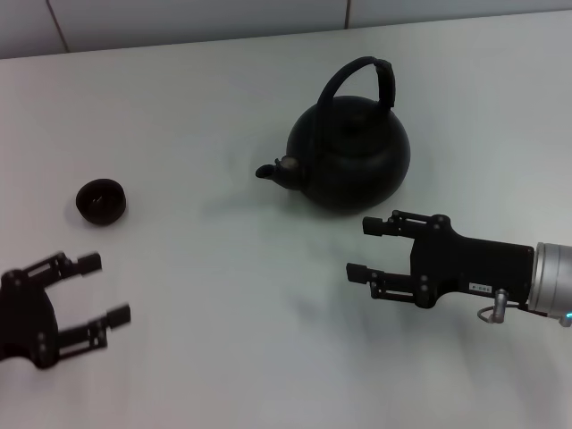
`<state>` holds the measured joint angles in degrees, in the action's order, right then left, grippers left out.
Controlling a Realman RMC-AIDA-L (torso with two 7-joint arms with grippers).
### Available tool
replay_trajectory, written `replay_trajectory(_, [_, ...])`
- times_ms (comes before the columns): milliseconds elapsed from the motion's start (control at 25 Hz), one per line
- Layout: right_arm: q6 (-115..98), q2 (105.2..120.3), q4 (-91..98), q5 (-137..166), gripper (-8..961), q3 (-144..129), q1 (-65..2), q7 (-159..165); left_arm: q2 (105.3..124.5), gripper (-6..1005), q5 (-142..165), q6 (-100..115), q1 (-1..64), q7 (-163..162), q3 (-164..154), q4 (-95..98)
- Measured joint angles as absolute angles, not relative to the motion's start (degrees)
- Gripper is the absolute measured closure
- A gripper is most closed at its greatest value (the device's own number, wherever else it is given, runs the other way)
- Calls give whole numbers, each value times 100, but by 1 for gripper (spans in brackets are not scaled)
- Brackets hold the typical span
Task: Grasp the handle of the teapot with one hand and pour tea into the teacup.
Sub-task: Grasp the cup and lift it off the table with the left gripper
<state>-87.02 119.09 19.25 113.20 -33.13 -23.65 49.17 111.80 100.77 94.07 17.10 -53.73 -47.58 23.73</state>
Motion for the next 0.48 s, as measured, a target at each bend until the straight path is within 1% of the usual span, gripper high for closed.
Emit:
replay_trajectory(40, [-8708,11910,1924,11318,244,-3309,-2364,4918,11232,188,10076,9403,1711,-5331,-4552,2373])
replay_trajectory(80, [-8716,11911,1925,11315,244,-3307,-2364,4918,11232,189,10076,9403,1711,-5331,-4552,2373])
replay_trajectory(120, [-8735,11915,1925,11312,244,-3306,-2365,4920,11394,189,10073,9311,1715,-5166,-3938,2373])
replay_trajectory(160, [-8735,11915,1925,11312,244,-3306,-2365,4920,11453,190,10070,9251,1717,-5061,-3695,2374])
replay_trajectory(200, [-8742,11916,1924,11311,243,-3305,-2367,4920,11555,190,10068,9177,1717,-4945,-3324,2371])
replay_trajectory(240, [-8746,11916,1925,11311,243,-3302,-2367,4921,11630,191,10065,9103,1718,-4806,-3025,2367])
replay_trajectory(280, [-8751,11917,1925,11311,243,-3301,-2369,4922,11630,191,10065,9103,1718,-4806,-3025,2367])
replay_trajectory(320, [-8754,11917,1925,11311,243,-3298,-2371,4925,11812,192,10063,8913,1731,-4389,-2246,2307])
replay_trajectory(480, [-8768,11918,1925,11308,243,-3294,-2378,4929,11824,194,10076,8836,1778,-4213,-2011,2194])
